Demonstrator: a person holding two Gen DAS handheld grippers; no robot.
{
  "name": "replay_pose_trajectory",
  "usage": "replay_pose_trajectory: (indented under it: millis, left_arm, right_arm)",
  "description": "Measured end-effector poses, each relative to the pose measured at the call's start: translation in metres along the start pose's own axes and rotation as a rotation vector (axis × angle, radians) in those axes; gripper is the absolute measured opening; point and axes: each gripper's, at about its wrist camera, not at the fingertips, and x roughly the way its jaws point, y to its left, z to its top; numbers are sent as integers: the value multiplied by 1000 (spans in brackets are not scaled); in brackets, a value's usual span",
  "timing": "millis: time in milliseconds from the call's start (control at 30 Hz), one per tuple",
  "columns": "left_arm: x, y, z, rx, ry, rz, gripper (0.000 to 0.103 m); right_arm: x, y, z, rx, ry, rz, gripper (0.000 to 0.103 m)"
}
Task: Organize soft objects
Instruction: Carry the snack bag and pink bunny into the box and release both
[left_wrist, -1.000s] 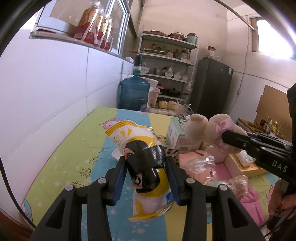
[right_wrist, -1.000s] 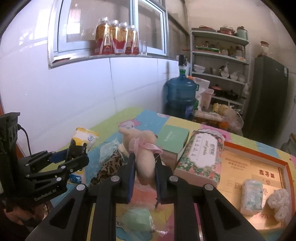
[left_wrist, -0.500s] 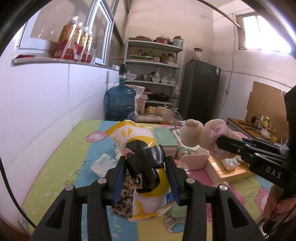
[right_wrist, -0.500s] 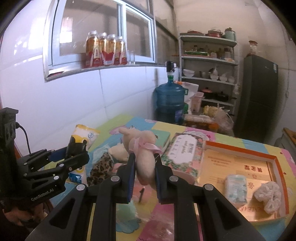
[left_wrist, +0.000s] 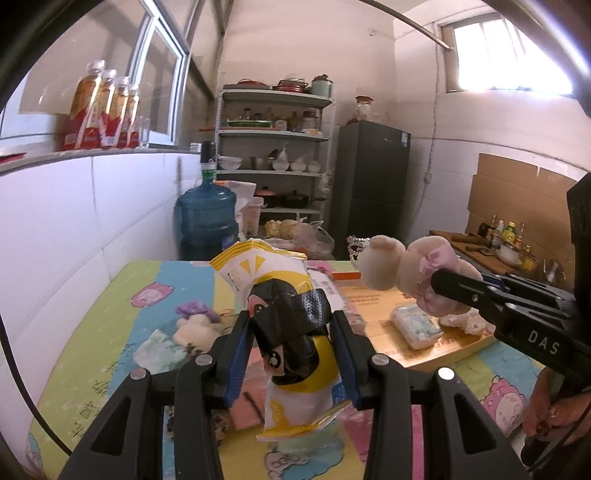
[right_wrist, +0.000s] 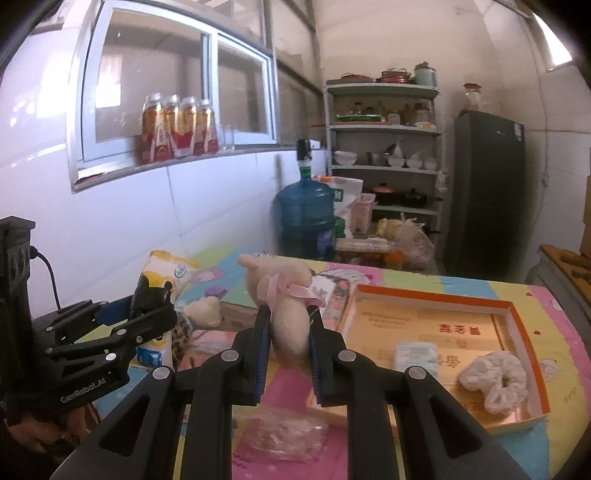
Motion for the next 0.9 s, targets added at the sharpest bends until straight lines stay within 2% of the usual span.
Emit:
replay_pose_trajectory:
  millis: [400,900]
  left_arm:
    - [12,-48,5,40,7,-75,43]
    - [51,-105,2,84,51,-134,43]
  right_arm:
    - [-31,-45,-9,65,-41,-78,19]
    - [-57,-115,-26,143,-54,-160,19]
